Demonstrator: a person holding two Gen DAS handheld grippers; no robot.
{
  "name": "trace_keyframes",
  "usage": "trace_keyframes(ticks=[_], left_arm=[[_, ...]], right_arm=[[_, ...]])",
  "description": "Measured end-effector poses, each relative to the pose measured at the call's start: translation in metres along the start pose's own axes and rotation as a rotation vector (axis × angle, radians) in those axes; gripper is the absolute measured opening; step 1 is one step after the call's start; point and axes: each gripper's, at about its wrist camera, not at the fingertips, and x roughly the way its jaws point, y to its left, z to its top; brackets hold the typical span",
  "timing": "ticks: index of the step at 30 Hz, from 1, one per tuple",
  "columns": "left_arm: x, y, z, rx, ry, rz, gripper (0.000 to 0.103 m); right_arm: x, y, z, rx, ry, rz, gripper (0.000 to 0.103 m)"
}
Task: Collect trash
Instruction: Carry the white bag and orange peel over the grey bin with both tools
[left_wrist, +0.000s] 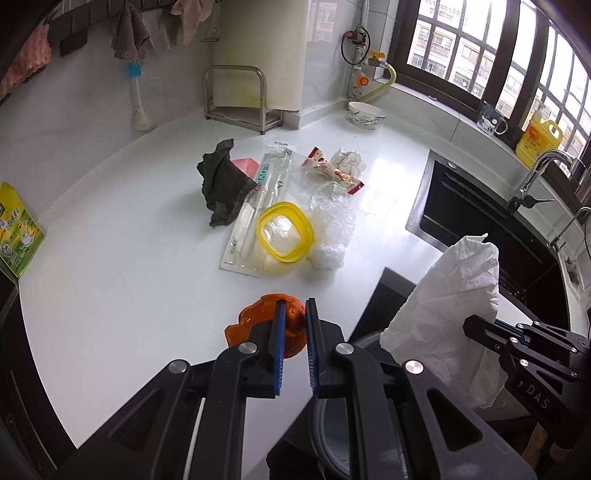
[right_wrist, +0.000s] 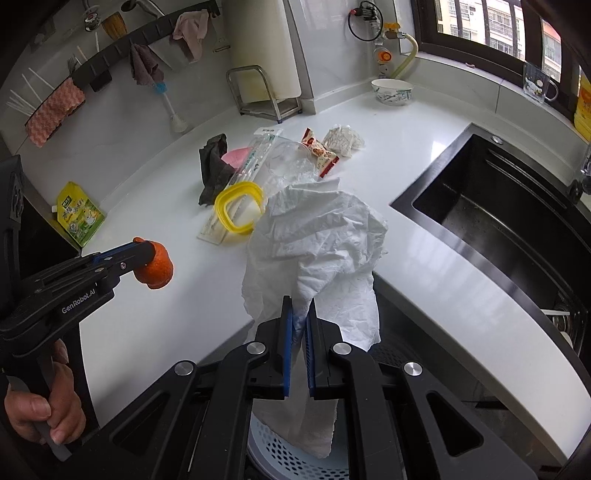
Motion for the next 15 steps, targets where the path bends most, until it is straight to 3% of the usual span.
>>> trace_keyframes(ticks=[15], left_arm=[[0.006,-0.081,-0.061,0.019,0.081,-0.002,0.011]], right_arm=[[-0.003,-0.066,-0.074,0.028,0.083,0.045,0.006]])
